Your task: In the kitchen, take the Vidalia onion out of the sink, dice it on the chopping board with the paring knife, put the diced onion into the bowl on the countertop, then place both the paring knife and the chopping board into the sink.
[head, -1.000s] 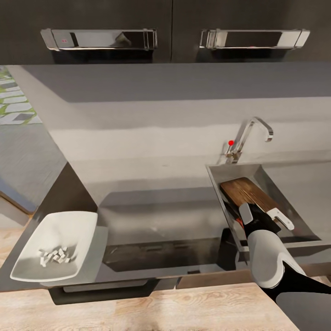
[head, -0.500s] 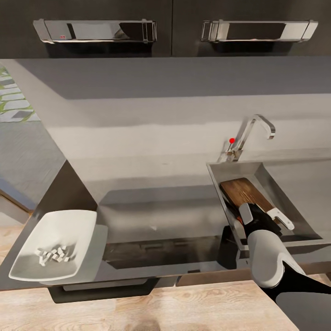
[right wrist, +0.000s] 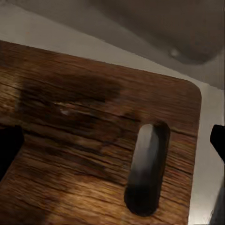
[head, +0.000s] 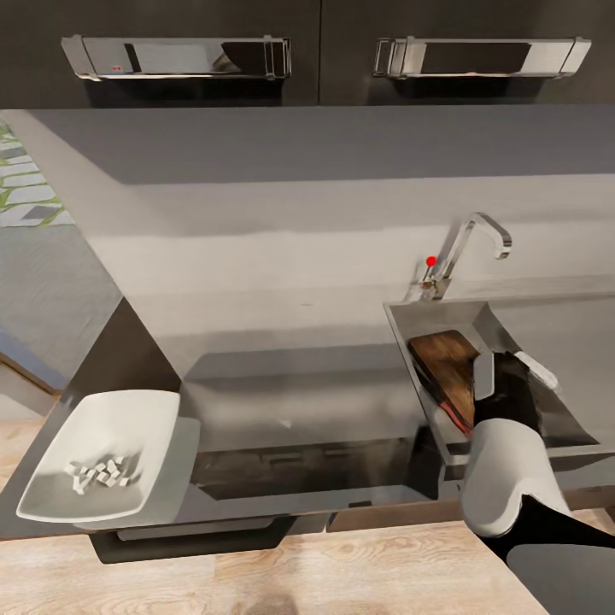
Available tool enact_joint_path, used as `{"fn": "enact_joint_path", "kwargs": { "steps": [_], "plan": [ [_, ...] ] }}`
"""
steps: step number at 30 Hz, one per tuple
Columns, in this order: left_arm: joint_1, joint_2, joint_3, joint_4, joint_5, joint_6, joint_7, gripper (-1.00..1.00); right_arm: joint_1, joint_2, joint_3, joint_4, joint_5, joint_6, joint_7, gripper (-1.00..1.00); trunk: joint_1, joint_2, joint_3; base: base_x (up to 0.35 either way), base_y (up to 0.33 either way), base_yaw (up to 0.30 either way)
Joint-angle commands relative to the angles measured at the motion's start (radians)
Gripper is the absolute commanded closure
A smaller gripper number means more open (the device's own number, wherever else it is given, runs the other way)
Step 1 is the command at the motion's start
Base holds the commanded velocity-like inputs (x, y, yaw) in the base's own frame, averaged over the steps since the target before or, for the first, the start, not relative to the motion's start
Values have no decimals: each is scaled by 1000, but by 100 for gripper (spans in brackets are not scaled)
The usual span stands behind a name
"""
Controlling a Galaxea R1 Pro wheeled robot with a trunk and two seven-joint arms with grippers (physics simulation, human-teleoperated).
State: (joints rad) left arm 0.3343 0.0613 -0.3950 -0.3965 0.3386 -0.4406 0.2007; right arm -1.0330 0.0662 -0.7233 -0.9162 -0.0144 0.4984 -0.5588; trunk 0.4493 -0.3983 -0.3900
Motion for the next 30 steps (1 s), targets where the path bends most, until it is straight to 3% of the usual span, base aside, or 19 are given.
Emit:
{"fn": "enact_joint_path", "kwargs": {
  "steps": [1,3,7,11,13,16,19,30],
  "plan": [
    [0,1,-8,-2,5,-1,8,-100,-1,0,-2,-26,8,55,66,-100,1,-2,-2,0,0,0],
    [0,1,-8,-2,5,-1,8,-100,-1,0,-1,-56,48,112,156,-100,1,-2,-2,0,0,0],
    [0,0,-8,-3,5,-1,8,-100,-1,7,21,-75,210,146,311,-100,1,-2,-2,-2,0,0],
    [1,1,-9,-2,5,-1,8,-100,-1,4,29,-77,358,152,604,-100,1,-2,-2,-210,0,0],
    [0,1,-9,-2,5,-1,8,-100,-1,3,29,-79,468,151,763,-100,1,-2,-2,-306,0,0],
    [0,2,-9,-2,5,-1,8,-100,-1,2,27,-82,569,149,944,-100,1,-2,-2,-326,0,0],
    [1,2,-9,-2,5,-1,8,-100,-1,1,27,-82,604,148,1010,-100,1,-2,-2,-332,0,0],
    [0,2,-8,-2,5,-1,8,-100,-1,0,27,-82,612,146,1054,-100,1,-2,-2,-334,0,0]
  ]
}}
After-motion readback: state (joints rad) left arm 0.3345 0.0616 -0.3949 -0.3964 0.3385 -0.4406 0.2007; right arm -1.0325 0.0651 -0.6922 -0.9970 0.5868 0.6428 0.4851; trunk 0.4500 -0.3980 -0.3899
